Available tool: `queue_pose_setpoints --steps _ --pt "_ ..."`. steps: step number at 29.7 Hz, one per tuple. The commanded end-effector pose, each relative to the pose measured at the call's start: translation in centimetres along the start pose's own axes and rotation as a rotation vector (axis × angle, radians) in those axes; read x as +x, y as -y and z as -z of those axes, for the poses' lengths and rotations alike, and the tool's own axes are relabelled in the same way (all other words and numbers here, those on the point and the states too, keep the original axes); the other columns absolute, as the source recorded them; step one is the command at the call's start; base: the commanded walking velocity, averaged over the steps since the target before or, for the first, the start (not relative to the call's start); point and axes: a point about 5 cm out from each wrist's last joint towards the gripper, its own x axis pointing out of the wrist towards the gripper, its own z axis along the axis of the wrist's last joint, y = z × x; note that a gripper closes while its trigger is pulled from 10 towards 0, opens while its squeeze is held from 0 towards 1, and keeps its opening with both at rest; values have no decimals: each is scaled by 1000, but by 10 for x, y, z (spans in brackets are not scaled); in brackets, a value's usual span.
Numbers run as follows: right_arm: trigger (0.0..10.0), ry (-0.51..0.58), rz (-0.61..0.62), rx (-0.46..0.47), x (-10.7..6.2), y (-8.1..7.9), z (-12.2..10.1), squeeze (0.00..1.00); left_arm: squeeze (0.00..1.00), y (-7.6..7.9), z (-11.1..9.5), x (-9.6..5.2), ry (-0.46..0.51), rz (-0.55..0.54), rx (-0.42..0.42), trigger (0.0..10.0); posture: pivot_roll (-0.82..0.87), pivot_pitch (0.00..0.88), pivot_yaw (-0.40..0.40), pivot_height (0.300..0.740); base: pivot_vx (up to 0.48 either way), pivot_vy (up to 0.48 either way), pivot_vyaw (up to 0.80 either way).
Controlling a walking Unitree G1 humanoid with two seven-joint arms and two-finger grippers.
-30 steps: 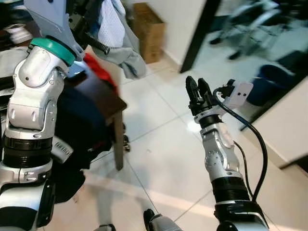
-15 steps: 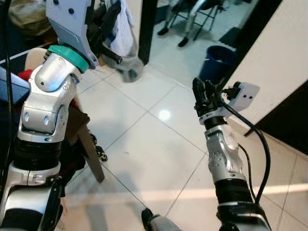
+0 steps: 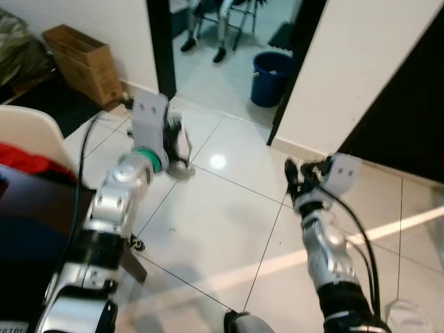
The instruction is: Hang hanger
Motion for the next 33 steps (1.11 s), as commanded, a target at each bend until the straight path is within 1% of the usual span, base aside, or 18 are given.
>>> queue_pose_setpoints --steps 1,2,3,4,5,7,10,12,13,14,19,21,24,25,29,30,31,33 --pt "10000 -46 38 -32 -11 12 17 0 0 4 44 -4 -96 -31 41 10000 23 68 96 740 0 0 -800" --pt "10000 -46 38 -32 -11 12 17 0 0 4 44 -4 -96 -31 41 10000 23 68 96 740 0 0 -800" --pt "10000 -70 47 -40 -16 15 25 0 0 6 63 -8 -144 -45 61 10000 20 68 103 740 0 0 -800" --pt "10000 -70 47 -40 -16 15 25 0 0 6 63 -8 -144 -45 61 10000 20 68 103 740 0 0 -800" --pt "10000 -92 52 -48 -21 16 32 0 0 7 81 -13 -178 -70 56 10000 11 67 118 740 0 0 -800" --pt "10000 -117 71 -51 -27 19 40 0 0 10 102 -23 -210 -82 4 10000 6 67 127 740 0 0 -800" --pt "10000 -129 83 -54 -30 22 45 0 0 13 110 -29 -216 -65 0 10000 9 68 137 740 0 0 -800" --pt "10000 -144 93 -53 -35 23 49 0 0 11 120 -36 -241 -74 76 10000 24 70 139 740 0 0 -800" --pt "10000 -144 93 -53 -35 23 49 0 0 11 120 -36 -241 -74 76 10000 24 70 139 740 0 0 -800" --pt "10000 -160 98 -57 -38 24 54 0 0 6 126 -40 -294 -93 66 10000 38 67 134 740 0 0 -800" --pt "10000 -170 98 -58 -41 23 59 0 0 2 121 -38 -289 -104 38 10000 57 63 134 740 0 0 -800" --pt "10000 -177 93 -53 -43 19 63 0 0 3 115 -34 -264 -104 91 10000 70 61 136 740 0 0 -800" --pt "10000 -177 90 -53 -44 18 64 0 0 3 114 -33 -253 -103 111 10000 70 61 136 740 0 0 -800" --pt "10000 -176 85 -55 -43 16 65 0 0 5 114 -32 -248 -95 138 10000 78 59 144 740 0 0 -800" --pt "10000 -160 90 -51 -41 15 63 0 0 8 114 -33 -226 -62 148 10000 64 56 138 740 0 0 -800" --pt "10000 -161 94 -53 -41 17 63 0 0 7 122 -35 -240 -77 103 10000 35 55 120 740 0 0 -800" --pt "10000 -168 96 -59 -39 19 62 0 0 6 134 -39 -264 -87 12 10000 26 56 108 740 0 0 -800" --pt "10000 -171 79 -73 -38 18 62 0 0 4 142 -42 -288 -101 -11 10000 14 59 106 740 0 0 -800"
